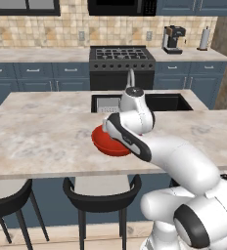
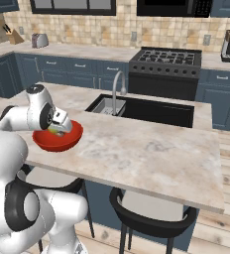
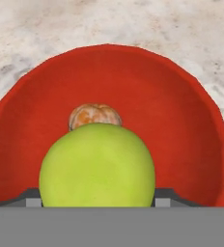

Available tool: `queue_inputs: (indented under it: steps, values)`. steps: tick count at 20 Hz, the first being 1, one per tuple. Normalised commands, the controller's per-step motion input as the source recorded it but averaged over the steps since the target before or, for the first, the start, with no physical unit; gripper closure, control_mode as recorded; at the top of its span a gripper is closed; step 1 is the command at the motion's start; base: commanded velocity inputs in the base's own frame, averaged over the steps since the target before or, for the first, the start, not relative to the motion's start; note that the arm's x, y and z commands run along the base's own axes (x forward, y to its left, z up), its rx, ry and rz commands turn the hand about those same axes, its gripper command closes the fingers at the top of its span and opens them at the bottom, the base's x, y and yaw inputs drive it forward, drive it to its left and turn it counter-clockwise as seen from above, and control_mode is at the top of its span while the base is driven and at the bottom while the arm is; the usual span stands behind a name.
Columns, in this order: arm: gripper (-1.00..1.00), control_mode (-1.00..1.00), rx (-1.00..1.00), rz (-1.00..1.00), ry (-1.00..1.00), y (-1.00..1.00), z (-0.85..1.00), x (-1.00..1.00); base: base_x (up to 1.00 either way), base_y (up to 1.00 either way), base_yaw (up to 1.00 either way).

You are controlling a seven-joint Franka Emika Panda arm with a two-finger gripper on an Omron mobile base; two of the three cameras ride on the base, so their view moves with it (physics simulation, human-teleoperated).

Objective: Retrieve the tangerine and pear from the fridge and place them into the bowl on the dining table.

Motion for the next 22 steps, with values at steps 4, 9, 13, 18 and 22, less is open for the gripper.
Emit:
queue_inputs:
  steps: [4,9,13,18,22]
  values:
    - [1.0,-1.0,0.0,-0.04,0.0,0.0,-0.27,0.16,0.0,0.0,0.0]
    - [1.0,-1.0,0.0,-0.03,0.0,0.0,-0.41,0.21,0.0,0.0,0.0]
    - [1.0,-1.0,0.0,-0.03,0.02,0.0,-0.38,0.04,0.0,0.0,0.0]
    - [1.0,-1.0,0.0,-0.03,0.02,0.0,-0.2,-0.14,0.0,0.0,0.0]
    - [1.0,-1.0,0.0,-0.05,0.02,0.0,-0.09,-0.24,0.0,0.0,0.0]
